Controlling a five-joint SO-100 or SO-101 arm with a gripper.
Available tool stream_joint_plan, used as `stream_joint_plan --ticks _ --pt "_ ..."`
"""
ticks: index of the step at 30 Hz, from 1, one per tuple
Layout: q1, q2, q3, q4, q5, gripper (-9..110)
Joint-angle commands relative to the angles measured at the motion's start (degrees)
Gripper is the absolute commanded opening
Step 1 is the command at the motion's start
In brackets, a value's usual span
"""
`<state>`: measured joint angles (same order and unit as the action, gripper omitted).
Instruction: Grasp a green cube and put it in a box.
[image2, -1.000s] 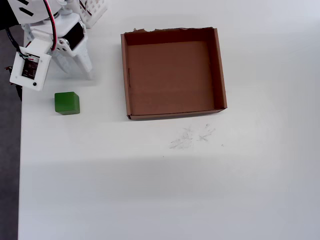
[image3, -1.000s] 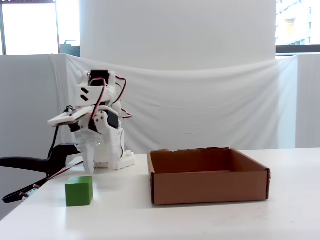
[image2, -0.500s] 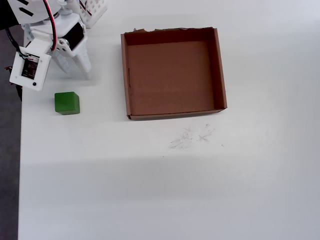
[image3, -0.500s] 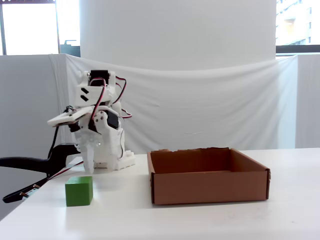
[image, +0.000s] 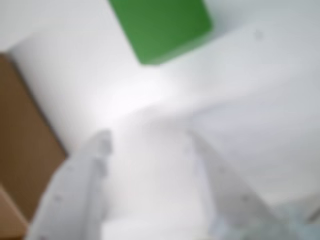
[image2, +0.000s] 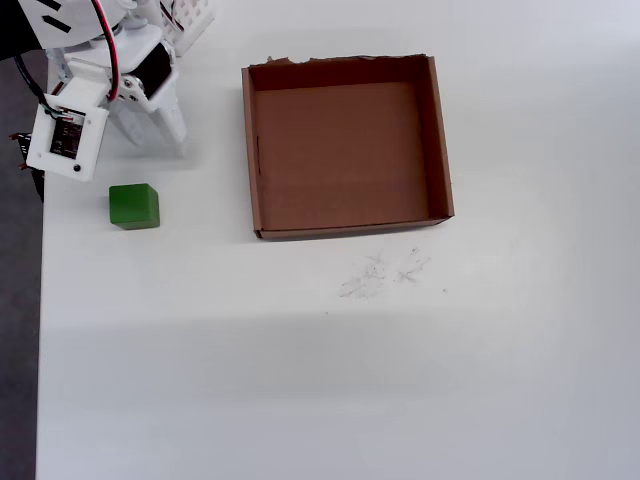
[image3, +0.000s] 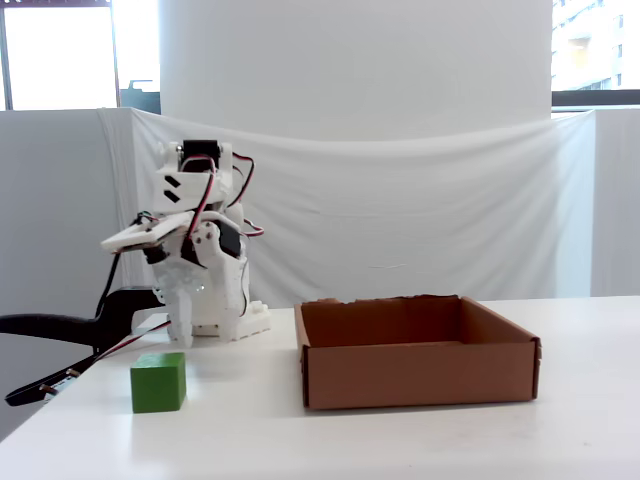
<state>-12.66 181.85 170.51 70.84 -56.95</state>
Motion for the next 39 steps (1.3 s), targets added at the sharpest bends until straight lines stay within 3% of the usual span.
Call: stream_joint_plan --ticks 1,26,39 --pt "-0.6 -0.1 -1.3 -0.7 -0.6 19" --pt "11.8 -59.6 -50.4 -4.4 -37.3 28" --pt "11.5 -74.4 -55.6 -12.9 -41.1 28"
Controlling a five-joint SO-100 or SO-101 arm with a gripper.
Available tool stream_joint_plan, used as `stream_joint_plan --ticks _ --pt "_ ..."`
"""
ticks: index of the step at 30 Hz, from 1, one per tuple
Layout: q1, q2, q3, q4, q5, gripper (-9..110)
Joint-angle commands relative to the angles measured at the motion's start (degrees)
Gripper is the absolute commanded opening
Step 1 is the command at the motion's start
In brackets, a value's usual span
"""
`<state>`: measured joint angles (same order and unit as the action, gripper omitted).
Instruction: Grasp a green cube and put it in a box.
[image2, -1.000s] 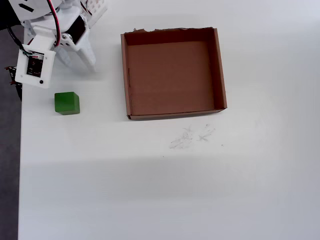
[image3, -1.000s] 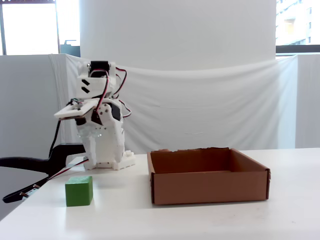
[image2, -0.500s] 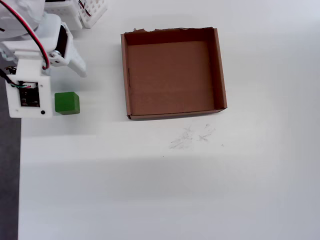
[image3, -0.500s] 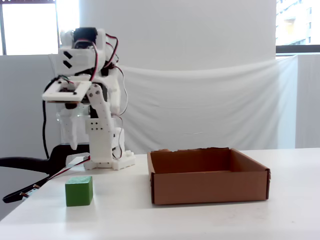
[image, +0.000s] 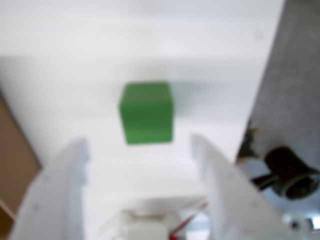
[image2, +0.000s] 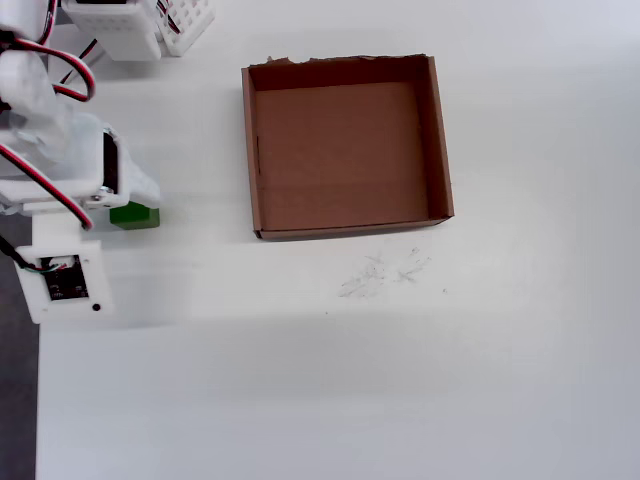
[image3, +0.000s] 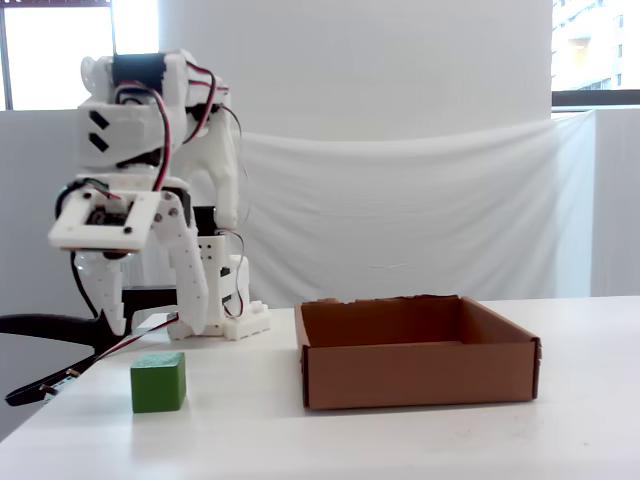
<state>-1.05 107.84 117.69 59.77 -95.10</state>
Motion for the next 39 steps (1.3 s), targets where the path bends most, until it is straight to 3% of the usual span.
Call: stream_joint_plan --ticks 1,39 --pt "0.1 -1.0 -2.5 -2.5 -3.7 28" --pt "0.2 -4.8 14.7 -22.1 -7.3 19"
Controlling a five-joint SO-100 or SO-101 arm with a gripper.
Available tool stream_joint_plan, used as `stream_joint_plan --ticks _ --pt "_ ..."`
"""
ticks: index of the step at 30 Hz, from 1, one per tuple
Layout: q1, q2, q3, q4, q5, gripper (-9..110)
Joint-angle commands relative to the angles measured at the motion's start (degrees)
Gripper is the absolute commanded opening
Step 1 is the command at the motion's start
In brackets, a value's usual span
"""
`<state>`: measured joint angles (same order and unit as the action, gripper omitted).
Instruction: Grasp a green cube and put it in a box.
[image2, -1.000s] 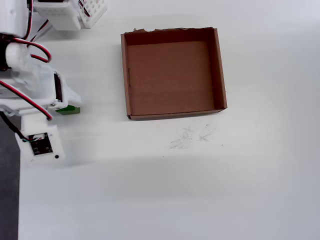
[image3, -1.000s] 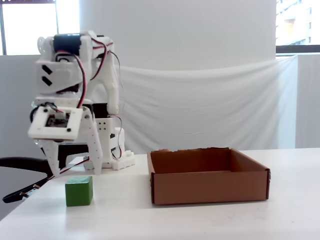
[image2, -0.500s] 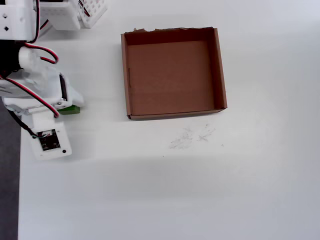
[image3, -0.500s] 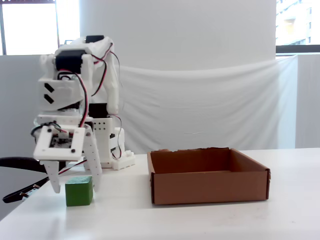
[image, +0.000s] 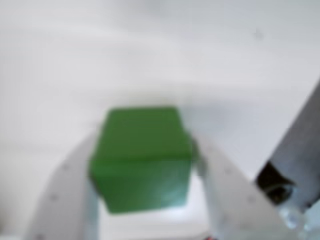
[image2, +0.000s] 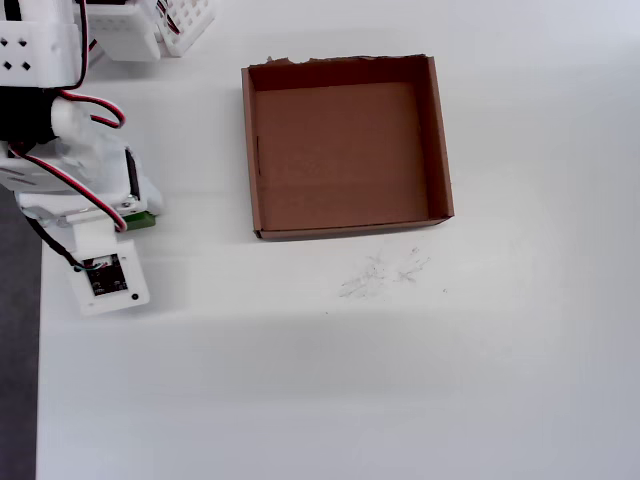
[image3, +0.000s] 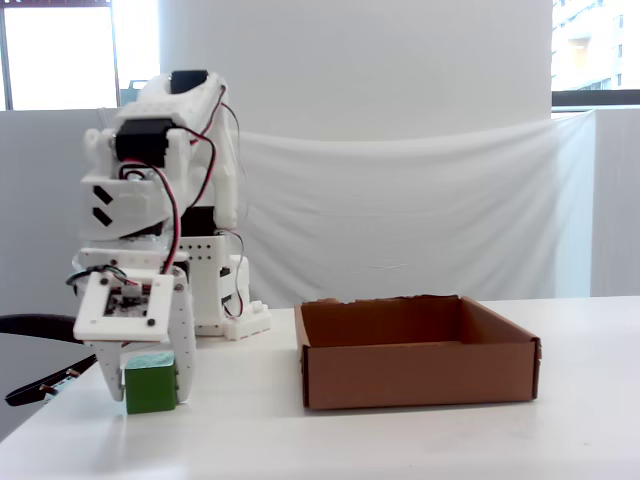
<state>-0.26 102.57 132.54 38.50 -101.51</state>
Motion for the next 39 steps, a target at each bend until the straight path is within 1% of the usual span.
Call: stream_joint_plan --ticks 1,8,15,18,22,26,29,33,39 --pt "-0.7 0.4 -0.2 -0.8 -0.9 18" --pt "-1.0 0.3 -0.3 -0.4 -0.9 14" --pt "-1.0 0.3 -1.8 1.0 -0.7 13" --pt "-1.7 0.3 -5.2 4.7 0.4 12" --pt "-3.8 0.5 -12.0 12.7 4.0 12" --pt "-7.3 0.5 -20.0 21.7 10.0 12" --pt "-11.8 1.2 -24.7 26.1 16.5 12" --pt "-19.3 3.3 -27.7 27.6 26.1 12" --pt "-31.4 6.3 -27.8 23.7 39.5 12"
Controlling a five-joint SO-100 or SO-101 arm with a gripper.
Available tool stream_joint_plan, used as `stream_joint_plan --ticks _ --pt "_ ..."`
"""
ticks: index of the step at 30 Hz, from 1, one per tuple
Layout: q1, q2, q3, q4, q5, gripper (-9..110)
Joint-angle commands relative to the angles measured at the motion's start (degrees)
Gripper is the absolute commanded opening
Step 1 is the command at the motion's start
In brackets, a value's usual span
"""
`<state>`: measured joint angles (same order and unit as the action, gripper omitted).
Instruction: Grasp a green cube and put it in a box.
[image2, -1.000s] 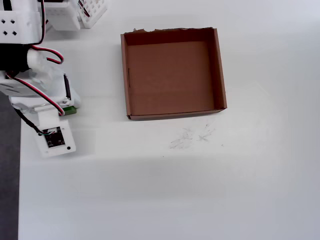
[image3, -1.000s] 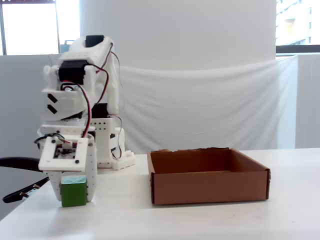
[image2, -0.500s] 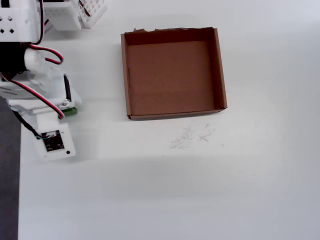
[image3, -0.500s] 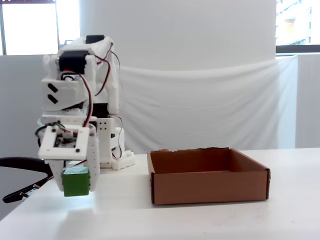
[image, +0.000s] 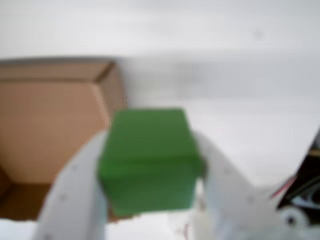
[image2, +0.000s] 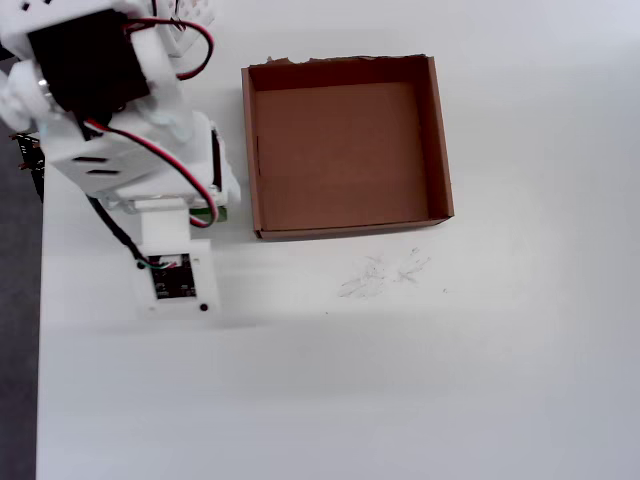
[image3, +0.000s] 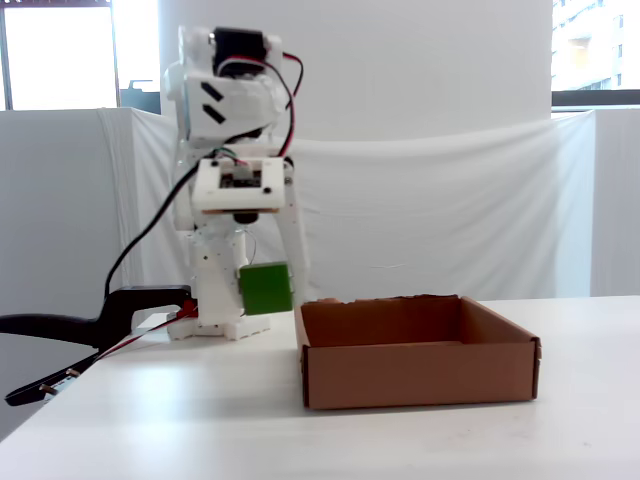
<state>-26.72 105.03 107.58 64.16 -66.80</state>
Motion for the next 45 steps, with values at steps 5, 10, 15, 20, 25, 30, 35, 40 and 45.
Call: stream_joint_plan --ticks 5,10,15,20,25,30,35,40,45 --pt "-13.7 3.1 -3.9 -2.1 11.6 12" --pt "-22.0 3.6 3.3 -6.2 13.8 12" --pt "-29.0 4.1 14.0 -18.4 15.5 12" --pt "-31.7 4.0 22.1 -25.7 15.1 14" --pt "-31.3 3.0 21.9 -24.3 14.9 20" --pt "-28.7 3.4 15.7 -16.0 14.8 23" --pt "-23.9 5.7 9.1 -7.3 14.7 24" --pt "-13.6 12.9 3.1 -0.1 11.3 23" --pt "-1.5 24.6 11.0 -3.6 8.2 19"
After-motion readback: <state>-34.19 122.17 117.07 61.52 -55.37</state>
